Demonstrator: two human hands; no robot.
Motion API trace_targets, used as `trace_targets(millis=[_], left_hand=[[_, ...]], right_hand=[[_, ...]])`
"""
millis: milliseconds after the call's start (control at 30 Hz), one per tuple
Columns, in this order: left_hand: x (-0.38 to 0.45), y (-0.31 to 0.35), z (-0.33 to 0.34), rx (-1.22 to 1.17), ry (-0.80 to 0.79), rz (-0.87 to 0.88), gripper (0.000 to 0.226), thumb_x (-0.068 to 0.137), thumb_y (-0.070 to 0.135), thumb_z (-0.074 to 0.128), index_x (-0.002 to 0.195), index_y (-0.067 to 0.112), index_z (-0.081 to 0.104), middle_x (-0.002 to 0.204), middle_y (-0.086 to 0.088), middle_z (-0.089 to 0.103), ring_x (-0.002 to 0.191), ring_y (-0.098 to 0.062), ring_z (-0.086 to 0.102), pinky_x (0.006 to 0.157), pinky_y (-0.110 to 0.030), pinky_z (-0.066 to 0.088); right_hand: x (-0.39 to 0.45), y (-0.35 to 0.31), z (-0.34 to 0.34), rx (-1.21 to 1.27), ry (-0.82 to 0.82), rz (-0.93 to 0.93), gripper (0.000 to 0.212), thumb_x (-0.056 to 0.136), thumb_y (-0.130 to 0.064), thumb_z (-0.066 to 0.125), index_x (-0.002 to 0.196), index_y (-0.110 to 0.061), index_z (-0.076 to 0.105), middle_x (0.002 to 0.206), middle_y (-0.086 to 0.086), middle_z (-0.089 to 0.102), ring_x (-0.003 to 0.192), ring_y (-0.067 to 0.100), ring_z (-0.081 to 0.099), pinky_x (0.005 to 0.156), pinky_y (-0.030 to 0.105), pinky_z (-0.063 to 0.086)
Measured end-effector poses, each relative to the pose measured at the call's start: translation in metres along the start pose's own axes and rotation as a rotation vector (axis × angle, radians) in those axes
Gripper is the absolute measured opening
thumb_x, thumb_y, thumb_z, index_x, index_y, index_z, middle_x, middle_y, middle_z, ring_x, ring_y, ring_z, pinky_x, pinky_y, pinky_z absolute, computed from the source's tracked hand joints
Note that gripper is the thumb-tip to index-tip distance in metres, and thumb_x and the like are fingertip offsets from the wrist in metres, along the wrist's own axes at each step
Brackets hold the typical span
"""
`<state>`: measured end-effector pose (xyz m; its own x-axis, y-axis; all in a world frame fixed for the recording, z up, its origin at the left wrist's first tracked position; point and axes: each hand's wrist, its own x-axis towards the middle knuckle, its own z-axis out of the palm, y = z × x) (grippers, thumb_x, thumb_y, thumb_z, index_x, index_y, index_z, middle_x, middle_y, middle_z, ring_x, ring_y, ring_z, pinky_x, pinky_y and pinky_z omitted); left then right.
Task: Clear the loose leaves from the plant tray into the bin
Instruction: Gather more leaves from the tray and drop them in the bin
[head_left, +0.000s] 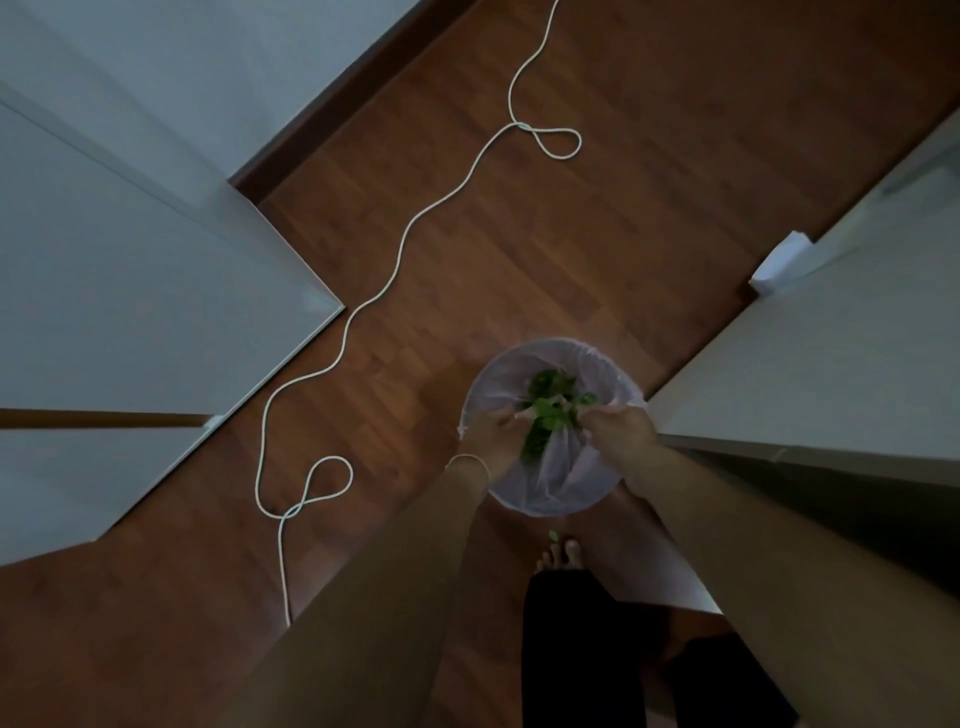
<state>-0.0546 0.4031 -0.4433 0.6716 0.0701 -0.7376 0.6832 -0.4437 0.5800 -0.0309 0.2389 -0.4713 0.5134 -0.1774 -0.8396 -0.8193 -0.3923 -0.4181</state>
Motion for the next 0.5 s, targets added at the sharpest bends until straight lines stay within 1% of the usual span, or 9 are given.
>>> trace_targets(millis=[100, 167, 233, 333, 367, 400, 433, 467, 500], left_hand=[[-0.002, 0.007, -0.002, 0.031, -0.006, -0.025, 0.039, 0.099, 0.032, 0.040, 0.116, 0.009, 0.066, 0.126, -0.018, 0.064, 0.117, -0.033, 0.058, 0.104, -0.042, 0.043], [-0.003, 0.008, -0.002, 0.037, 0.017, -0.047, 0.043, 0.100, 0.031, 0.034, 0.118, 0.009, 0.065, 0.129, -0.019, 0.061, 0.118, -0.033, 0.056, 0.104, -0.042, 0.042], [-0.004, 0.007, -0.001, 0.018, 0.035, -0.055, 0.042, 0.101, 0.027, 0.032, 0.120, 0.004, 0.063, 0.131, -0.023, 0.059, 0.120, -0.035, 0.055, 0.104, -0.045, 0.042], [-0.006, 0.002, 0.001, -0.036, 0.073, -0.095, 0.039, 0.101, 0.023, 0.035, 0.116, 0.000, 0.063, 0.126, -0.027, 0.061, 0.117, -0.038, 0.056, 0.102, -0.047, 0.043], [-0.006, 0.000, 0.003, -0.056, 0.085, -0.111, 0.038, 0.100, 0.023, 0.037, 0.111, -0.001, 0.064, 0.123, -0.029, 0.062, 0.114, -0.039, 0.057, 0.099, -0.045, 0.044], [-0.006, -0.002, 0.004, -0.061, 0.086, -0.128, 0.036, 0.099, 0.022, 0.038, 0.108, -0.002, 0.064, 0.122, -0.029, 0.062, 0.113, -0.039, 0.057, 0.096, -0.043, 0.044], [-0.008, -0.003, 0.005, -0.056, 0.077, -0.149, 0.035, 0.099, 0.021, 0.039, 0.108, -0.002, 0.064, 0.123, -0.028, 0.062, 0.114, -0.039, 0.057, 0.094, -0.040, 0.045], [-0.009, -0.004, 0.005, -0.048, 0.073, -0.167, 0.035, 0.099, 0.020, 0.039, 0.113, -0.003, 0.063, 0.125, -0.026, 0.061, 0.116, -0.038, 0.056, 0.094, -0.036, 0.045], [-0.012, -0.005, 0.005, -0.039, 0.073, -0.184, 0.036, 0.099, 0.019, 0.040, 0.117, -0.003, 0.061, 0.128, -0.025, 0.061, 0.118, -0.037, 0.056, 0.093, -0.034, 0.045]], right_hand=[[-0.003, -0.001, 0.001, 0.073, 0.033, 0.045, 0.036, 0.094, -0.031, 0.057, 0.062, -0.017, 0.053, 0.078, 0.011, 0.059, 0.084, 0.028, 0.058, 0.088, 0.039, 0.049], [-0.003, 0.000, 0.000, 0.112, 0.034, 0.032, 0.037, 0.096, -0.038, 0.054, 0.064, -0.020, 0.050, 0.074, 0.006, 0.056, 0.071, 0.020, 0.055, 0.089, 0.038, 0.049], [-0.003, 0.001, 0.000, 0.182, 0.022, 0.053, 0.031, 0.096, -0.040, 0.053, 0.072, -0.022, 0.046, 0.075, 0.006, 0.053, 0.064, 0.017, 0.047, 0.080, 0.036, 0.048], [-0.006, 0.000, -0.003, 0.294, 0.024, 0.091, 0.021, 0.096, -0.039, 0.050, 0.089, -0.021, 0.041, 0.076, 0.007, 0.045, 0.063, 0.017, 0.042, 0.060, 0.029, 0.037], [-0.007, 0.000, -0.005, 0.319, 0.011, 0.083, 0.021, 0.097, -0.040, 0.049, 0.097, -0.019, 0.046, 0.079, 0.009, 0.048, 0.067, 0.018, 0.045, 0.061, 0.029, 0.039], [-0.008, 0.002, -0.006, 0.345, -0.002, 0.067, 0.029, 0.098, -0.041, 0.048, 0.109, -0.014, 0.051, 0.089, 0.013, 0.054, 0.077, 0.021, 0.050, 0.069, 0.032, 0.044], [-0.010, 0.004, -0.008, 0.367, -0.004, 0.051, 0.047, 0.099, -0.043, 0.046, 0.127, -0.006, 0.053, 0.103, 0.016, 0.057, 0.088, 0.023, 0.052, 0.080, 0.036, 0.047], [-0.013, 0.004, -0.009, 0.381, 0.001, 0.047, 0.057, 0.101, -0.043, 0.045, 0.138, 0.000, 0.050, 0.111, 0.016, 0.056, 0.095, 0.025, 0.052, 0.086, 0.038, 0.046], [-0.017, 0.005, -0.011, 0.401, 0.003, 0.035, 0.058, 0.102, -0.043, 0.043, 0.140, 0.000, 0.050, 0.115, 0.017, 0.058, 0.096, 0.025, 0.054, 0.087, 0.037, 0.046]])
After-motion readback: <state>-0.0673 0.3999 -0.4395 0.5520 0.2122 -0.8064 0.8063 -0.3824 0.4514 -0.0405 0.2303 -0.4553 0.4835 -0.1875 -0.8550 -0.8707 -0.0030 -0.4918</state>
